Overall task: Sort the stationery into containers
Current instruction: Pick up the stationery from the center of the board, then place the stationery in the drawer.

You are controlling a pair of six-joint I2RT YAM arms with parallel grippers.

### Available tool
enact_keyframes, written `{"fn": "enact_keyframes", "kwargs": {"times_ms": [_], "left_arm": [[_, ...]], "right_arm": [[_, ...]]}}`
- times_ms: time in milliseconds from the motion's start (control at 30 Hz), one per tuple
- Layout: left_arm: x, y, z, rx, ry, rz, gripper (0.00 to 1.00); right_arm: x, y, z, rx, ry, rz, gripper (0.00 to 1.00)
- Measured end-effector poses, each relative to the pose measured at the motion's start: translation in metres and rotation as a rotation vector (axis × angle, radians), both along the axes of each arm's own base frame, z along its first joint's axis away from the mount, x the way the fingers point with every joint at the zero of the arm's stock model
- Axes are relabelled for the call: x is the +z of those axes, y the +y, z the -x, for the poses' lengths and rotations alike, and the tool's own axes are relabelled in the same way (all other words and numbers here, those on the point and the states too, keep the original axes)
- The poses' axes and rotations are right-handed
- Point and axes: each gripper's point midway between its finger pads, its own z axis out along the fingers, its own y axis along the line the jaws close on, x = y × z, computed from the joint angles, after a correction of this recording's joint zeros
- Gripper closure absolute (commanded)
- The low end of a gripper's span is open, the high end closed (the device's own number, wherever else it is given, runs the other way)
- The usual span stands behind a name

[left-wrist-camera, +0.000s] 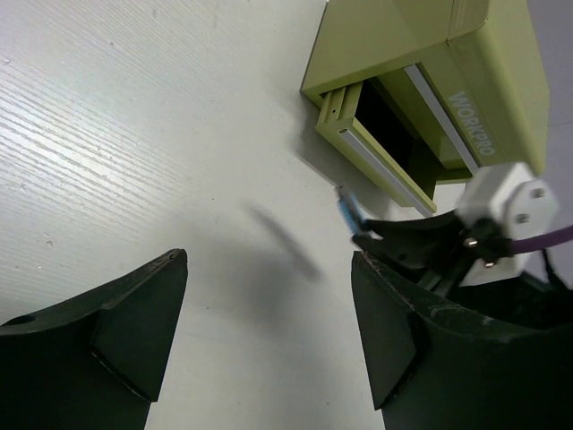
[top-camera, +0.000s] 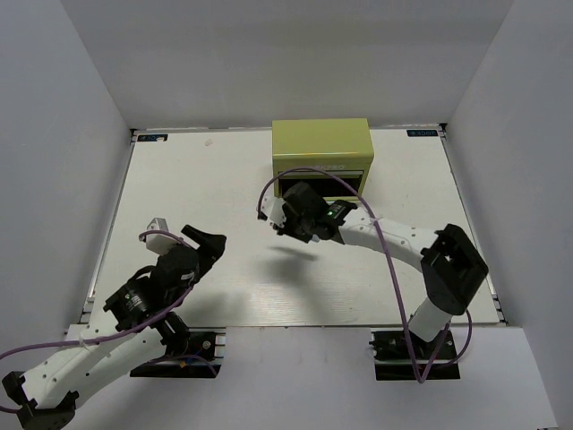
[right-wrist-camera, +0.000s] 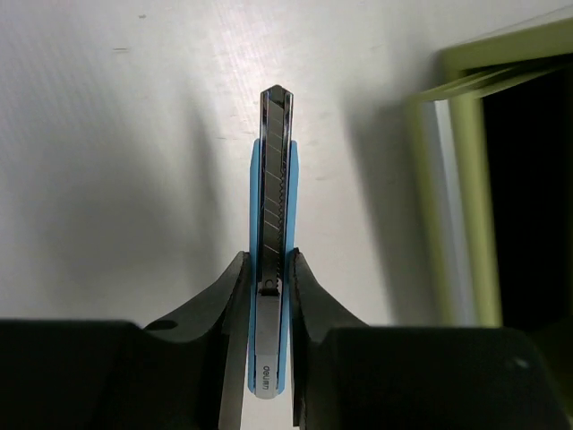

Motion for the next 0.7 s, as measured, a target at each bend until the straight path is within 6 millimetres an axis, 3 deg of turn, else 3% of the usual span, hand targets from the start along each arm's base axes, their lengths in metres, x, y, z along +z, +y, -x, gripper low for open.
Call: {"fn": "enact_keyframes", "kwargs": {"times_ms": [133, 433, 700], "left_arm": [[-0.002, -0.003, -0.001, -0.006, 0.0, 0.009, 0.16], [-0.003, -0.007, -0.002, -0.016, -0.005, 0.025, 0.15], [-0.004, -0.009, -0.003, -0.018, -0.01, 0.032, 0.15]], "right_arm": [[0.028, -0.012, -0.025, 0.032, -0.103, -0.011, 1.0], [0.047, -0.049, -0.077, 0.119, -0.271, 0.088, 1.0], [0.07, -0.058, -0.125, 0.181, -0.371, 0.117, 1.0]]}}
